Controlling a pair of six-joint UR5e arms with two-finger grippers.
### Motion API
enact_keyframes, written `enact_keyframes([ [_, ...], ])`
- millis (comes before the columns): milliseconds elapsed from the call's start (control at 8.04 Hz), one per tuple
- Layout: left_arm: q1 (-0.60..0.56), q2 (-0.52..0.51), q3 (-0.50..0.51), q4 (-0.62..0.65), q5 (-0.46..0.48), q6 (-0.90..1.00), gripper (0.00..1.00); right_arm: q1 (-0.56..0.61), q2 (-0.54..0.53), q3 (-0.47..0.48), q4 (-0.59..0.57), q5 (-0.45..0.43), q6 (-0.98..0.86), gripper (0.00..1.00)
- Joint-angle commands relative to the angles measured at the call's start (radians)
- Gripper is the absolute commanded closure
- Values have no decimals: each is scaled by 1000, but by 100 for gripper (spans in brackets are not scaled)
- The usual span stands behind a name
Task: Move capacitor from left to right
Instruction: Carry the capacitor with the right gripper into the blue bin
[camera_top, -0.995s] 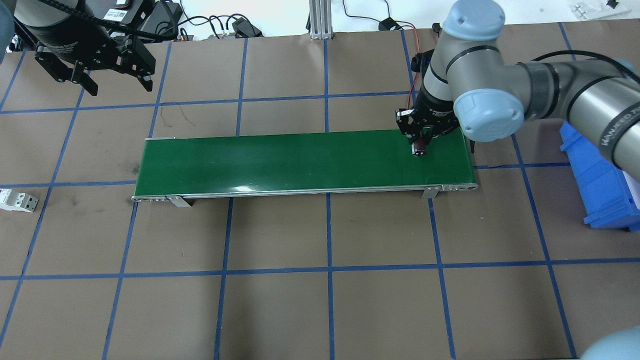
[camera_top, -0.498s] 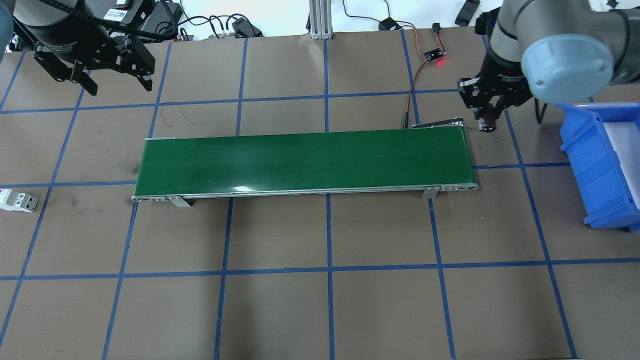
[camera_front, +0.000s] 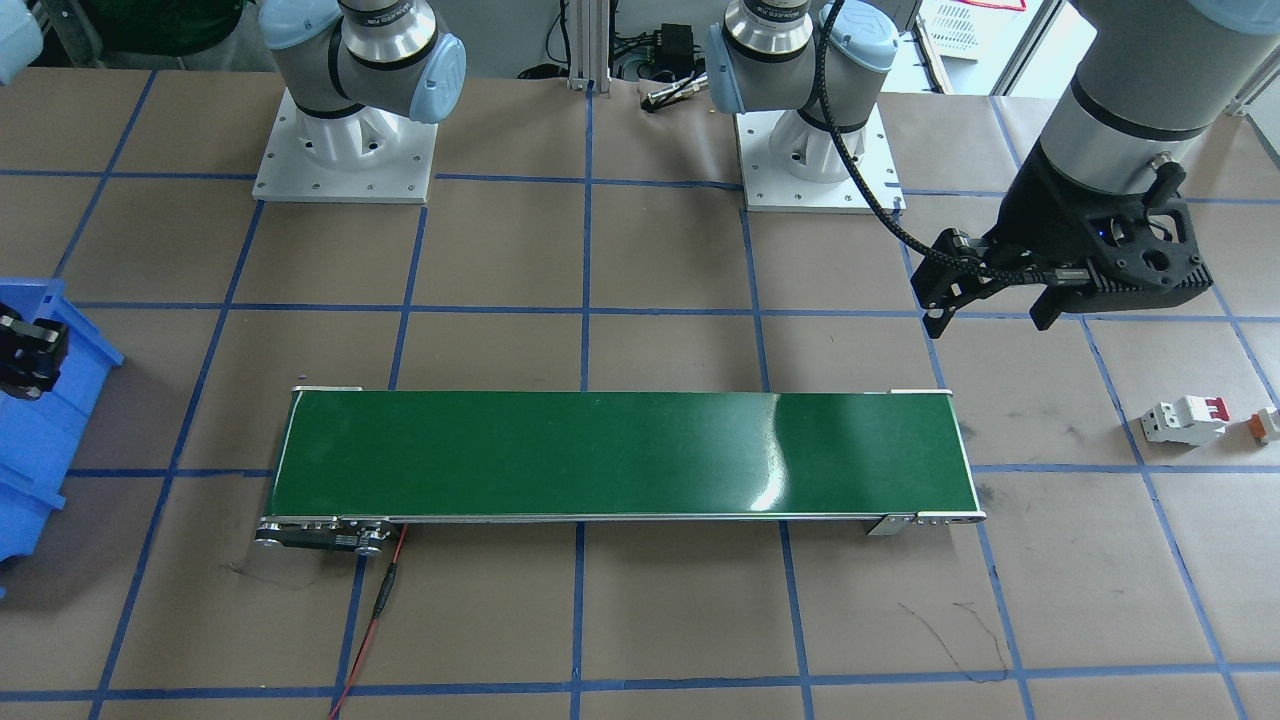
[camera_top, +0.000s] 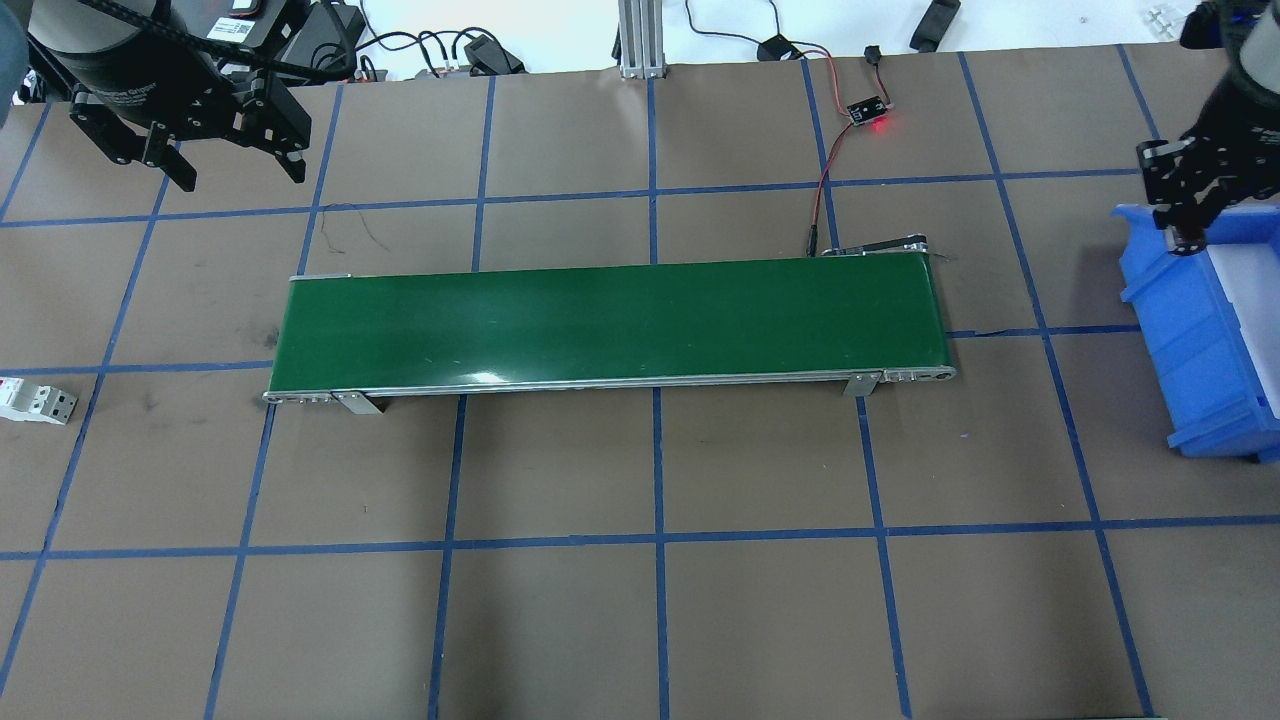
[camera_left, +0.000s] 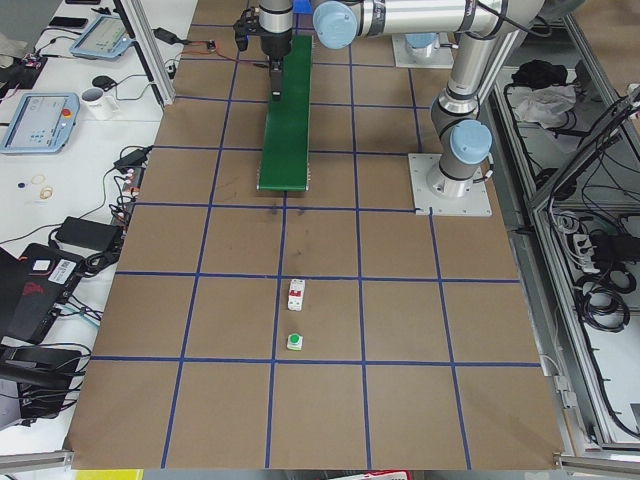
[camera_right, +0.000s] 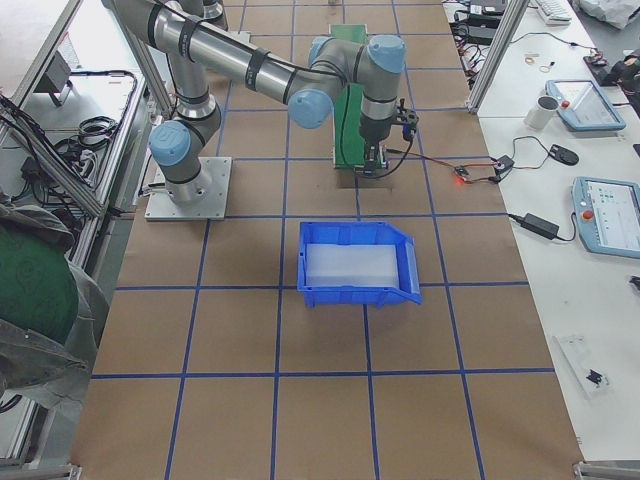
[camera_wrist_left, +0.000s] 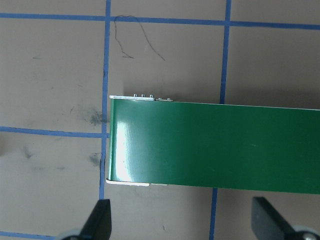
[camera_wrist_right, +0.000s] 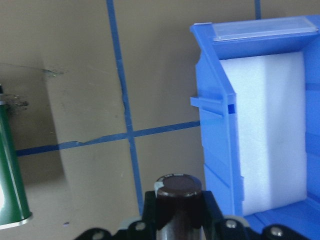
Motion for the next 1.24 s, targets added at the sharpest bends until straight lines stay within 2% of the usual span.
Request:
enact_keyframes([
  [0, 0, 0, 0, 0, 0, 0, 0, -120, 10, 1, -6, -8, -87, 100],
  [373, 0, 2, -2, 0, 0, 0, 0, -212, 86, 2, -66, 1, -180, 100],
  [622, 0, 2, -2, 0, 0, 0, 0, -259, 150, 2, -152, 4, -275, 100],
  [1119, 0, 2, -2, 0, 0, 0, 0, -274, 229, 13, -180, 7, -295, 100],
])
